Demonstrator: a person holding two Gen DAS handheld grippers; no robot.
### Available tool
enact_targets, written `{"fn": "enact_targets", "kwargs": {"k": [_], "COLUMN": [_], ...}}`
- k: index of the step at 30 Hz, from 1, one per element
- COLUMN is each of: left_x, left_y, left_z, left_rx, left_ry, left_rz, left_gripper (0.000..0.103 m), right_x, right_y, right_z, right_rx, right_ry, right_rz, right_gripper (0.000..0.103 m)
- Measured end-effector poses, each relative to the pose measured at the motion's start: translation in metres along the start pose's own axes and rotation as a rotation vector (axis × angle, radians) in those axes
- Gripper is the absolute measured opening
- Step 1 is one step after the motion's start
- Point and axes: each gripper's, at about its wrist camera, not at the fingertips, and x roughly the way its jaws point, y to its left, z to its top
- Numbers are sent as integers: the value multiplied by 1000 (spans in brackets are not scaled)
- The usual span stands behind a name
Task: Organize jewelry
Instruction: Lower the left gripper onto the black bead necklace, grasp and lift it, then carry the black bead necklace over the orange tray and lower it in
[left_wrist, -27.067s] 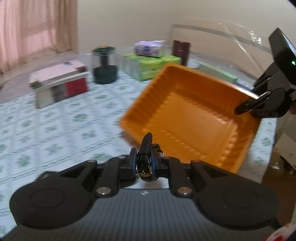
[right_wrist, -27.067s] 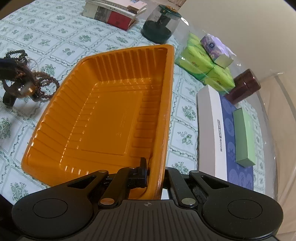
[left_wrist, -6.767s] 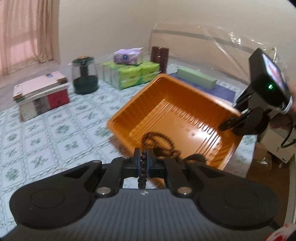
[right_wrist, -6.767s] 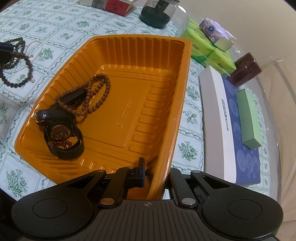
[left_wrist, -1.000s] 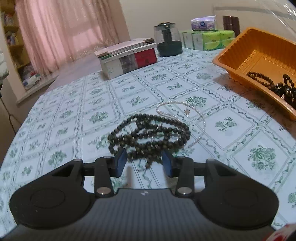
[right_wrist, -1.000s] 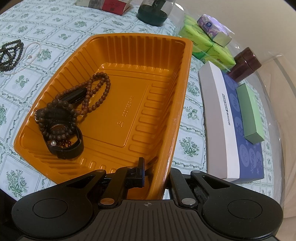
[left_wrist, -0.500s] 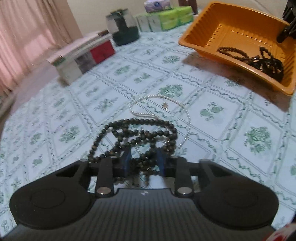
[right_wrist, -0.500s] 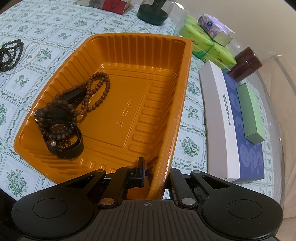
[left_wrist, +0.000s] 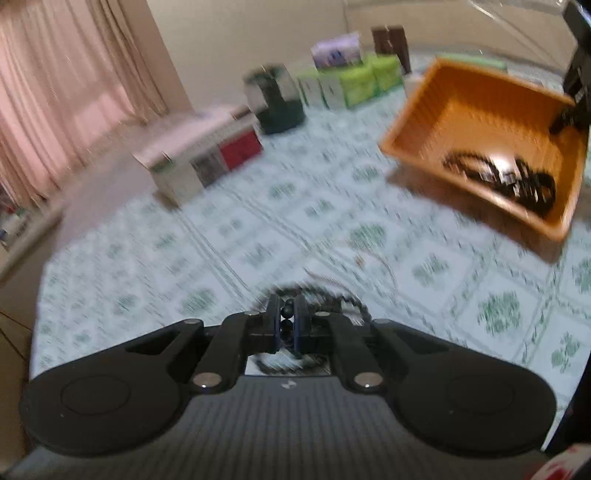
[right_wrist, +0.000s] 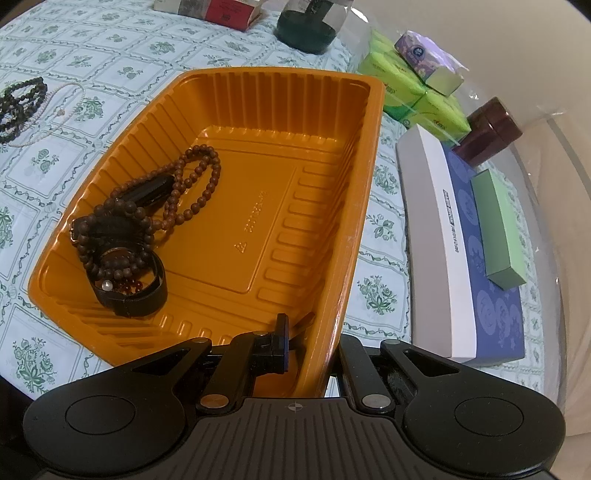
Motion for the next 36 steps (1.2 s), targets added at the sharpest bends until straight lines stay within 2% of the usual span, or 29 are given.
{"fn": "enact_targets", "kwargs": {"k": [4,12,21,36], "left_x": [-26,-50,-75,-147], "left_y": [21,43,52,73], "left_z": [23,50,82,178], "left_rx": [-12,-11,69,149], "left_ry": [-66,-157,-231,-456], "left_rz": [56,127,161,235], "left_gripper": [6,6,6,6], "right_x": [0,0,-1,-1], "right_y": [1,1,2,2], "right_z": [0,0,0,0], "right_rx": [0,-2,-4,-6], "right_ry": [0,0,0,1], "right_rz": [-1,-2,-2,-5], "right_gripper": [6,6,6,6]}}
